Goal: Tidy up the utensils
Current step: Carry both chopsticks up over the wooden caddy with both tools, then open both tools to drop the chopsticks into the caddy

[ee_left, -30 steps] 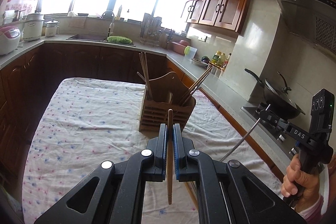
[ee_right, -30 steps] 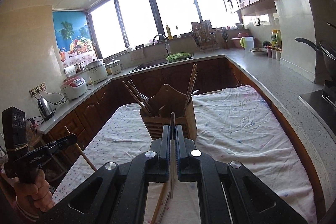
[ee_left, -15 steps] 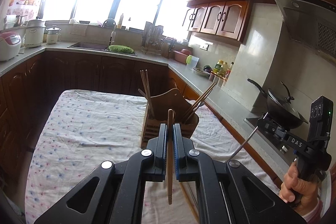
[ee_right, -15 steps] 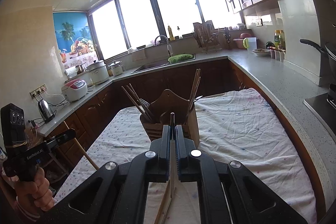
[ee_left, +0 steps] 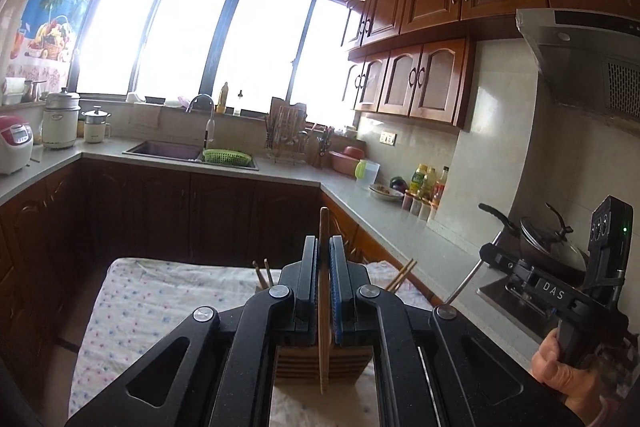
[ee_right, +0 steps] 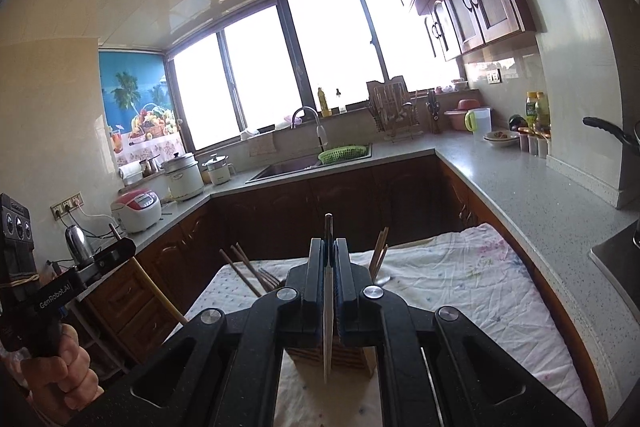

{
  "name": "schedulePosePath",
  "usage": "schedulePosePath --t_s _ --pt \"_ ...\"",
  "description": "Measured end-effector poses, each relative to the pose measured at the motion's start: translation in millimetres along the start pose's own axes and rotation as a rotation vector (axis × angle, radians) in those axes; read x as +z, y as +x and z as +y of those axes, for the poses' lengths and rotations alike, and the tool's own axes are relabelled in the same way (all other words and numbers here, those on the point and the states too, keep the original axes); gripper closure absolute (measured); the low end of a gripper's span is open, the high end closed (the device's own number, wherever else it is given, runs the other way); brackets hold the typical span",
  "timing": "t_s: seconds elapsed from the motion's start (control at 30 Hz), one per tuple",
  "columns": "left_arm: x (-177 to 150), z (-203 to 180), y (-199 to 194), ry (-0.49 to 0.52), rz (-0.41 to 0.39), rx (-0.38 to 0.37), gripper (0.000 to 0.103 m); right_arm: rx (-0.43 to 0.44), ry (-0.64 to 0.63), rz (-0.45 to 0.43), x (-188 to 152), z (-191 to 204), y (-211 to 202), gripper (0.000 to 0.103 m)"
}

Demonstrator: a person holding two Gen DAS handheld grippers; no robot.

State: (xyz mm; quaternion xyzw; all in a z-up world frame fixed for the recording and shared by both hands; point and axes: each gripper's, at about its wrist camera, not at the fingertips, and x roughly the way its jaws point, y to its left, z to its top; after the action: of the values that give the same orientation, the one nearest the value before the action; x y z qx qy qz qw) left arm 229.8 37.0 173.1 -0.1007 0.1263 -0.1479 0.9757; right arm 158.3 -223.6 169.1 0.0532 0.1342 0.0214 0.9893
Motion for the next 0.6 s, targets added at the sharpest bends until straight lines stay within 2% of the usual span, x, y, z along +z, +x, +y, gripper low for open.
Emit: schedulePosePath --t_s 0.13,0.3,0.47,0.6 --pt "10 2 33 0.003 -0.033 0.013 0.099 -0.018 0.005 -0.043 19 -3 19 0.099" --pt "-4 12 73 -0.045 -0.033 0.039 0.099 -0.036 0.004 -0.069 29 -8 43 0.099" --pt "-30 20 104 -0.084 -0.018 0.062 0.099 -0.057 -0.017 -0.085 14 -13 60 0.099" --pt "-53 22 126 -0.096 0.024 0.078 0.099 -0.074 -0.007 -0.058 -5 -19 72 0.099"
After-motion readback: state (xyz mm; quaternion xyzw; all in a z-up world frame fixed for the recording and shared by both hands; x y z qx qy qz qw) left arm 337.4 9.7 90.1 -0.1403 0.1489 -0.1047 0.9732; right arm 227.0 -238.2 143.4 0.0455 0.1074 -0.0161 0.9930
